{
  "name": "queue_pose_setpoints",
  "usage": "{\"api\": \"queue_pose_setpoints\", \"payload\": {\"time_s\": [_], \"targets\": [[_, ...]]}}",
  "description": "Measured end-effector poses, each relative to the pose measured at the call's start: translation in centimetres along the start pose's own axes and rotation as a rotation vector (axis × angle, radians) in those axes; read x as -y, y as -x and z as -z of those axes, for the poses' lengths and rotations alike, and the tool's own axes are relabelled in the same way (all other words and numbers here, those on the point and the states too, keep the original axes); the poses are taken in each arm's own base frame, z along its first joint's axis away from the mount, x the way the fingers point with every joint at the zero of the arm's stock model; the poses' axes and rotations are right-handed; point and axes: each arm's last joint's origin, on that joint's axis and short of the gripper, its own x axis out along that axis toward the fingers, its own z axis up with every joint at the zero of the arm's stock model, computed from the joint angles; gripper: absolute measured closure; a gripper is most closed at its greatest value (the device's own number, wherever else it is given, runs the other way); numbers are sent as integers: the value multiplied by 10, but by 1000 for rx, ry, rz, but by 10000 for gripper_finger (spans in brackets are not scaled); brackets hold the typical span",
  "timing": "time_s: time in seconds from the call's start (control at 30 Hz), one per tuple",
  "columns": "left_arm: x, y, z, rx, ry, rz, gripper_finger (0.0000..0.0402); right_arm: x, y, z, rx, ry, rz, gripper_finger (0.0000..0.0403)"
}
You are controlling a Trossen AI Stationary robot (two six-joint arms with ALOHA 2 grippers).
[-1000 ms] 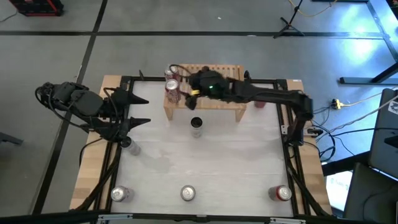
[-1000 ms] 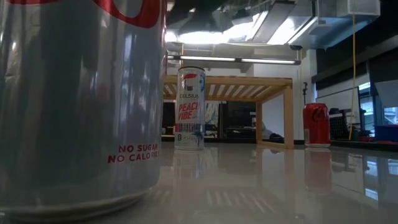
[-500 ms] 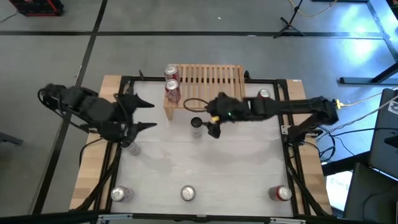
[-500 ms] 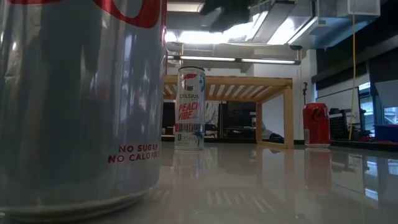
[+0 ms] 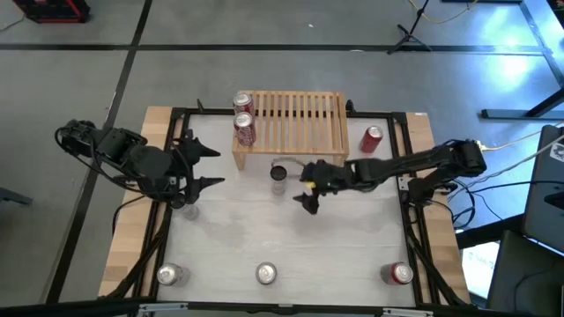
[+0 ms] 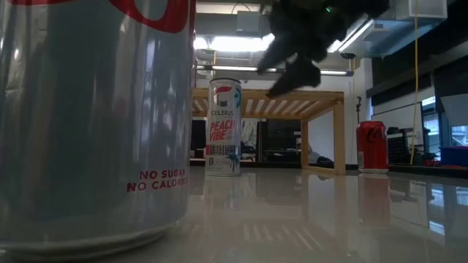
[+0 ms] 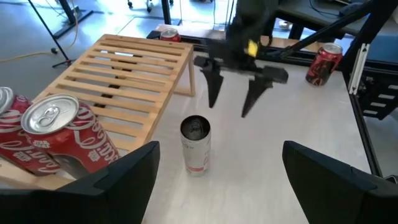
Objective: Place canned beverage on shelf
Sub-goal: Put the right black soda can on the shelf
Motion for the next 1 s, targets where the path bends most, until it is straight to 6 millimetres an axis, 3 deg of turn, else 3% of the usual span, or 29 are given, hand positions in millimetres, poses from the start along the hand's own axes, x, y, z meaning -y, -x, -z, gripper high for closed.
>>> {"api": "queue_pose_setpoints", "payload": {"time_s": [0.13,0.33,0.47,0.73,1.0], "targets": [[-1,0,0,1,-1,-13,73,3,-11,22,67,60,34,68],[-3,-1,0,7,2,-48,73,25,-35,47,237,78,104,68],[-3,-1,0,7,2,-50,73,29,-52,53,238,141,108,68],[-3,-2,1,1,-4,-63,73,39,-83,54,316,135,120,68],[-3,-2,2,-15,-16,-64,73,37,-105,39,373,172,131,68]]}}
